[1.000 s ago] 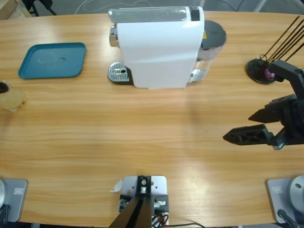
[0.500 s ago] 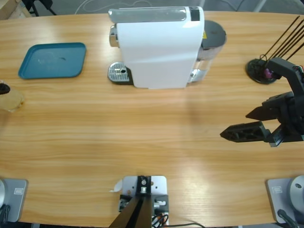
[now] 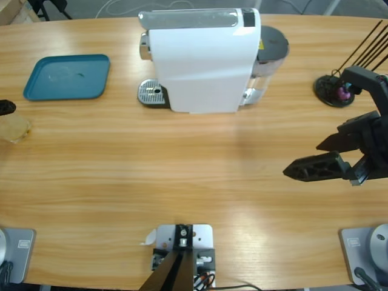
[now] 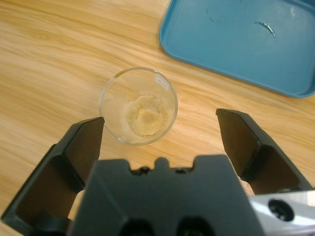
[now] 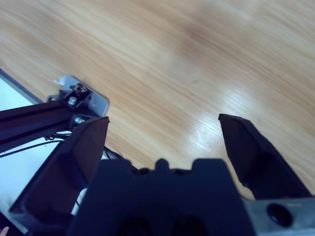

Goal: Pour coffee

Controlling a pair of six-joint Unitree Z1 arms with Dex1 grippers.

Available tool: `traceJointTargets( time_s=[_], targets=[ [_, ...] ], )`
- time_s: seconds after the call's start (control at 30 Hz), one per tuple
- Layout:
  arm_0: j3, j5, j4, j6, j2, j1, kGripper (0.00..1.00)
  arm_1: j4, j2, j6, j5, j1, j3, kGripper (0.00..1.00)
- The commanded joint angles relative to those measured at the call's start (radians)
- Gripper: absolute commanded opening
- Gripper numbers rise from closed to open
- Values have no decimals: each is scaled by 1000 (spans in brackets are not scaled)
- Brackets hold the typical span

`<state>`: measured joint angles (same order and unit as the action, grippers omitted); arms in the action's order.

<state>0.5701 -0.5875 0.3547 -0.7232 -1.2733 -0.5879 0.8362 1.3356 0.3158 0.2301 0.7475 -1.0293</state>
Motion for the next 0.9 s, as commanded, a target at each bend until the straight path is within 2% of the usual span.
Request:
traceJointTargets(
  time_s=[0.03,0.17,0.4,0.9],
  targets=[
    [5,-26,-10,5,-60,3,996,26,72,-27,21,-14,27,1000],
    [25,-43,-8,4,-94,5,996,23,104,-29,26,-14,20,1000],
    [36,-46,-8,-1,-157,100,996,21,131,-29,29,-14,14,1000],
    [28,-120,-57,-59,-295,103,996,17,192,-38,37,-14,-43,1000]
  ],
)
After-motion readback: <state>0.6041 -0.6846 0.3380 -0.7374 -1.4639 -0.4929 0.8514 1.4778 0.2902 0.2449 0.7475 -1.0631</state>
